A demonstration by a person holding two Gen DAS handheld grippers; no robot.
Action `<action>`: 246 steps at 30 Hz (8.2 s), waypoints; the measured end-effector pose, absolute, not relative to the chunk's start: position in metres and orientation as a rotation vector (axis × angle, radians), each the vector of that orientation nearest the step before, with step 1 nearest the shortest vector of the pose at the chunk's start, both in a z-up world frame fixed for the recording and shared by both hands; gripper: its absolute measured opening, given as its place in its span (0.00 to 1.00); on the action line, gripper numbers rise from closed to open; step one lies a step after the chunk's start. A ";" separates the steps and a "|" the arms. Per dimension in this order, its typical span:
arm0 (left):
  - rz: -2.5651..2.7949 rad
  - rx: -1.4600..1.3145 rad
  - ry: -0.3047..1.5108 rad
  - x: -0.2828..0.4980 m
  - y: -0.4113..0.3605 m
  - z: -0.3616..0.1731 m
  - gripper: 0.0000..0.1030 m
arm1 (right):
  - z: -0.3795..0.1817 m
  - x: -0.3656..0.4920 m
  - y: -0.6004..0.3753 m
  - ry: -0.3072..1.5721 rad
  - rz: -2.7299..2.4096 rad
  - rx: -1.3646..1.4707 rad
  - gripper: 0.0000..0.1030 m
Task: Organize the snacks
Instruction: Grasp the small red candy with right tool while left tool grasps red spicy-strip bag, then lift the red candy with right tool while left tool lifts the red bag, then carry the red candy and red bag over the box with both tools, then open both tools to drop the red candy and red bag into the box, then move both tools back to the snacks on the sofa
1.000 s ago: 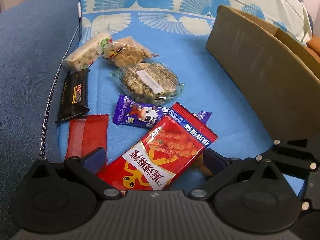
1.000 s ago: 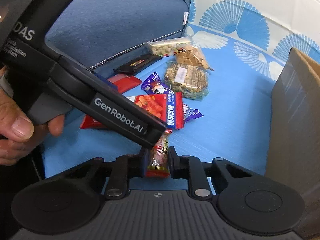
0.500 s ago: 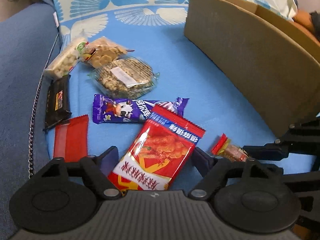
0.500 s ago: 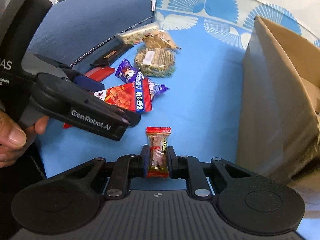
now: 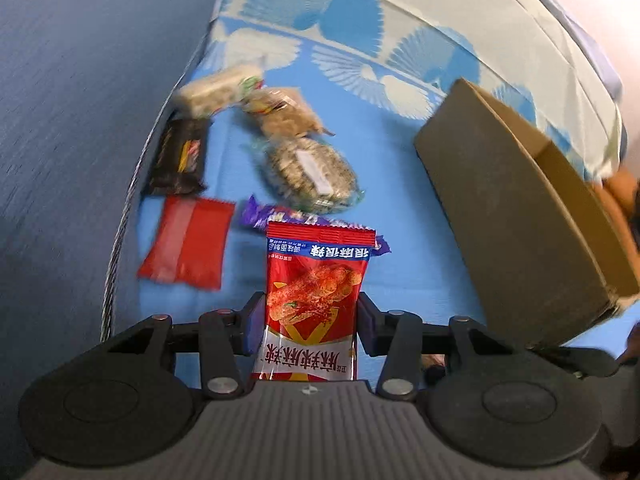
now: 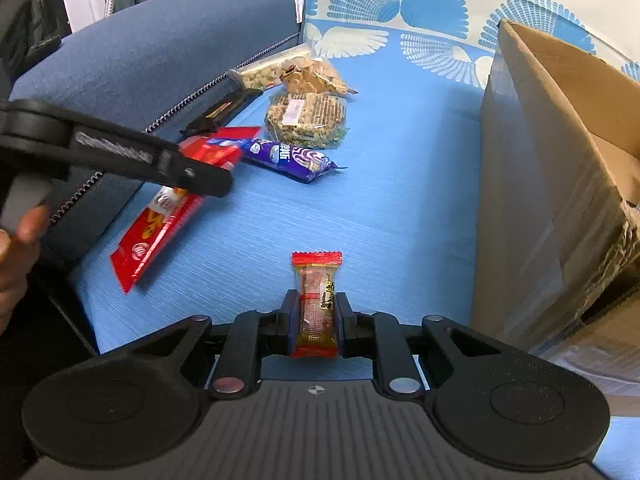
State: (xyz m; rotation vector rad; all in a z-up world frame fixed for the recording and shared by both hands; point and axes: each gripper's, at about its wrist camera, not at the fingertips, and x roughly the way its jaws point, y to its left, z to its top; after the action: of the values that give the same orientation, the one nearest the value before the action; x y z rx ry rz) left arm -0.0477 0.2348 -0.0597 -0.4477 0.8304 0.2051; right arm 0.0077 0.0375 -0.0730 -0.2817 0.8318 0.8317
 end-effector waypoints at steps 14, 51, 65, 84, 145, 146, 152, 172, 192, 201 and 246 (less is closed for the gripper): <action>0.264 -0.373 0.969 -0.041 0.220 -0.070 0.70 | -0.076 0.011 0.036 0.861 0.853 -0.224 0.20; 0.276 -0.212 0.975 -0.039 0.188 -0.069 0.50 | -0.079 0.004 0.038 0.821 0.885 -0.237 0.18; 0.276 -0.238 0.947 -0.043 0.189 -0.067 0.50 | -0.075 0.005 0.034 0.789 0.870 -0.215 0.17; 0.225 -0.304 0.665 -0.075 0.195 -0.034 0.50 | -0.041 -0.015 0.014 0.623 0.909 -0.197 0.17; 0.053 -0.183 0.490 0.039 0.058 0.080 0.50 | 0.048 0.116 -0.151 0.375 0.514 0.132 0.17; 0.051 -0.186 0.489 0.043 0.055 0.082 0.50 | 0.048 0.116 -0.154 0.374 0.510 0.139 0.17; 0.033 -0.188 0.471 0.062 0.037 0.090 0.50 | 0.049 0.119 -0.162 0.373 0.495 0.164 0.17; -0.004 -0.199 0.466 0.095 0.005 0.097 0.50 | 0.052 0.123 -0.185 0.367 0.455 0.243 0.17; -0.019 -0.204 0.471 0.109 0.000 0.093 0.50 | 0.054 0.123 -0.188 0.376 0.454 0.258 0.17; -0.023 -0.212 0.466 0.115 -0.002 0.093 0.50 | 0.054 0.125 -0.187 0.381 0.455 0.252 0.17; 0.469 -0.234 0.617 -0.076 0.224 -0.032 0.17 | 0.041 0.051 -0.039 0.448 0.776 -0.064 0.48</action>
State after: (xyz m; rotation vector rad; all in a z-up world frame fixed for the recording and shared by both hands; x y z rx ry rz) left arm -0.0762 0.2242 -0.0320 -0.2337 0.6172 0.4693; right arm 0.0514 -0.0386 0.0406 -0.0642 0.4478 0.7760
